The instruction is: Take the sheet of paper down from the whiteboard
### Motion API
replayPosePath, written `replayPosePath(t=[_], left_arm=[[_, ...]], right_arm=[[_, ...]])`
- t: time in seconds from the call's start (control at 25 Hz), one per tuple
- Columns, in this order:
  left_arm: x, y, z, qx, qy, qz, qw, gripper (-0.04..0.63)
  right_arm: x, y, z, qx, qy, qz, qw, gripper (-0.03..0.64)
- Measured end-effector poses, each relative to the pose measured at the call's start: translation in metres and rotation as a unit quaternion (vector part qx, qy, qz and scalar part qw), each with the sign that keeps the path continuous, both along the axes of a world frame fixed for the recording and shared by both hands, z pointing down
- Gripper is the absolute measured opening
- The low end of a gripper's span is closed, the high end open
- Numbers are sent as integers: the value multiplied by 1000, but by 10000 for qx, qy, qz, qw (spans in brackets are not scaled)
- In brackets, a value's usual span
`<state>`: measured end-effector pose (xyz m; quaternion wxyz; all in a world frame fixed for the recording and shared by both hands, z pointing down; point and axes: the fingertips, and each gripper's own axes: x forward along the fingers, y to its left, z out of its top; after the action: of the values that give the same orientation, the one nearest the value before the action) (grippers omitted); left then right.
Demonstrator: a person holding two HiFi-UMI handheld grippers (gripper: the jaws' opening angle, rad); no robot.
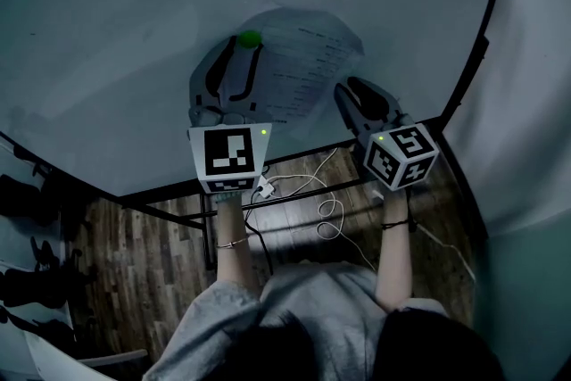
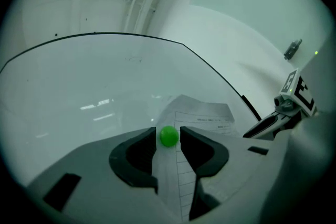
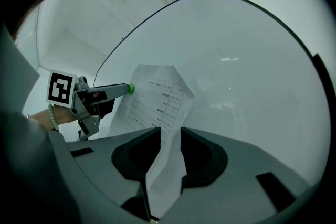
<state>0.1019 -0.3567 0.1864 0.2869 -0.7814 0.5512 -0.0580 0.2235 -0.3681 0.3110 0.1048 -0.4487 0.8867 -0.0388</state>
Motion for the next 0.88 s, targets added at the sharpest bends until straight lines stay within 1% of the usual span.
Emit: replayPosePath(t=[0.16, 0.28, 0.44, 0.52, 0.64, 0.76, 0.84, 0.88], left_arm=[[2, -5, -1, 63, -213, -230, 9995, 124], [4, -5, -1, 122, -348, -337, 9988, 124], [9, -6, 1, 250, -619, -478, 9966, 124], [8, -6, 2, 281, -653, -540, 9960, 124], [5, -6, 0, 398, -724, -676, 9943, 123], [4, -6, -4, 461, -841, -884, 9915, 123], [6, -6, -4, 512, -820, -816, 9920, 123], [6, -6, -4, 525, -806, -790, 9922, 123]], right_arm=[[0, -11, 0, -103, -100, -111, 9998, 121], [-3, -17, -1, -173, -141, -268, 9994, 120], [-1, -21, 0, -176, 2, -341, 9993, 115], [-1, -20, -1, -174, -27, -465, 9988, 110], [-6, -18, -4, -126, -134, -648, 9977, 72], [-10, -18, -6, -87, -107, -627, 9979, 45], [-9, -19, -6, -86, -104, -549, 9984, 15], [-8, -20, -6, -94, -137, -533, 9984, 11]])
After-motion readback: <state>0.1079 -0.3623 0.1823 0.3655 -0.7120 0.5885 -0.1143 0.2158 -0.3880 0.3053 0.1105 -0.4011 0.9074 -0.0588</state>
